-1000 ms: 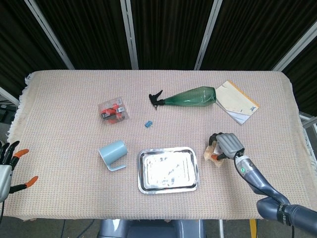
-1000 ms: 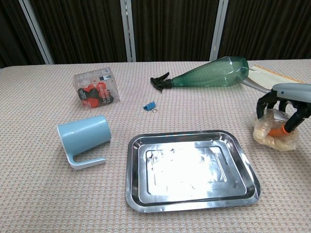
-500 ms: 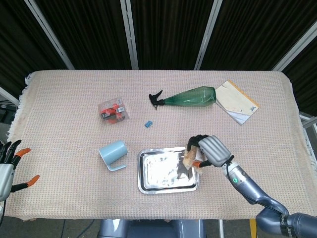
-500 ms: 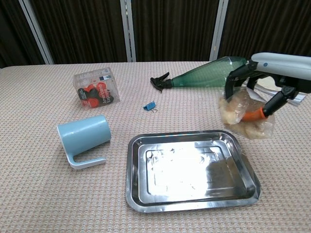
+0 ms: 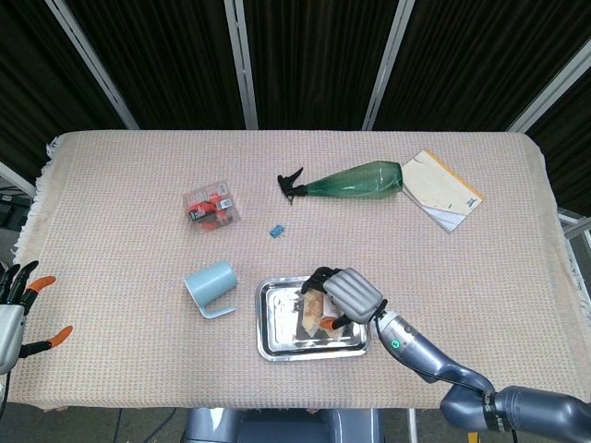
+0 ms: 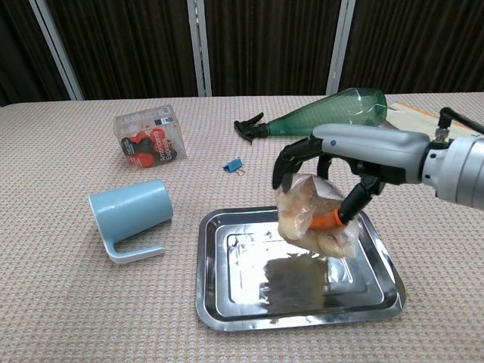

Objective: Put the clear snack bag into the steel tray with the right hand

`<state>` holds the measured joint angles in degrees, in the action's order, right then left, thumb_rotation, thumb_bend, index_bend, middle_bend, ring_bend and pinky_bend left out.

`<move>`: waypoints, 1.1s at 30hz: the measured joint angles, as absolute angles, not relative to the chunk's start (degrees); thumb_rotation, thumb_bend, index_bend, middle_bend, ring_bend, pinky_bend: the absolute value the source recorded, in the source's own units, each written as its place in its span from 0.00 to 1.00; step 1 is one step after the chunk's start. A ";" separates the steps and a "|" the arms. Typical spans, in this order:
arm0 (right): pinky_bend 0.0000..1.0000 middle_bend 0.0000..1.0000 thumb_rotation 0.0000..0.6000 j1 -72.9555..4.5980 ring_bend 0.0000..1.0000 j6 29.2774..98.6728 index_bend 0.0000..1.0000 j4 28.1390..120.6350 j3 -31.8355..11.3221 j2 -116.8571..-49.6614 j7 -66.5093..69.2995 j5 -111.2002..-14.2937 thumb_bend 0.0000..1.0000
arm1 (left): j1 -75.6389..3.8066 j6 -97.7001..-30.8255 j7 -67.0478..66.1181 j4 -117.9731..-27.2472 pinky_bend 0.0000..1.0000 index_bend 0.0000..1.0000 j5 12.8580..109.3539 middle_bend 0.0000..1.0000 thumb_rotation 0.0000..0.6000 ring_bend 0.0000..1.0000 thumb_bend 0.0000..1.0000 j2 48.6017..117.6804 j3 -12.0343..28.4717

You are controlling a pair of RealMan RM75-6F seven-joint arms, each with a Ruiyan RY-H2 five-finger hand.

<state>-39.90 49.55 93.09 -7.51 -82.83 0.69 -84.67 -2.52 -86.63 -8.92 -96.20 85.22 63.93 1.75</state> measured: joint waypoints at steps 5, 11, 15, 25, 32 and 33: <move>0.00 0.00 1.00 -40.38 0.00 48.63 0.00 92.97 -7.36 -83.10 -4.47 -82.02 0.00 | -2.50 -86.65 -8.69 -96.02 0.00 0.23 84.99 0.05 0.79 0.00 0.04 63.95 1.84; 0.00 0.00 1.00 -38.46 0.00 51.84 0.00 96.76 -7.55 -79.33 -6.62 -79.56 0.00 | -2.71 -86.33 -8.95 -96.12 0.00 0.23 85.20 0.05 0.80 0.00 0.04 64.23 1.71; 0.10 0.06 1.00 -36.12 0.00 55.69 0.09 98.62 -7.12 -75.81 -6.66 -80.08 0.02 | -2.75 -86.57 -8.81 -96.10 0.00 0.23 85.39 0.05 0.80 0.00 0.04 64.37 1.81; 0.15 0.13 1.00 -25.47 0.04 71.05 0.21 95.98 -5.00 -71.13 -8.14 -80.57 0.07 | -2.31 -88.19 -9.47 -95.32 0.00 0.23 85.64 0.05 0.94 0.00 0.08 64.94 2.13; 0.14 0.08 1.00 -17.86 0.00 80.18 0.16 93.07 -3.29 -70.13 -8.25 -79.27 0.07 | -1.58 -89.73 -10.42 -95.23 0.00 0.23 85.68 0.05 0.93 0.00 0.08 65.94 2.30; 0.12 0.07 1.00 -16.83 0.00 81.32 0.15 92.73 -2.96 -70.21 -8.35 -79.22 0.07 | -1.44 -89.94 -10.43 -95.25 0.00 0.23 85.81 0.05 0.93 0.00 0.08 66.06 2.21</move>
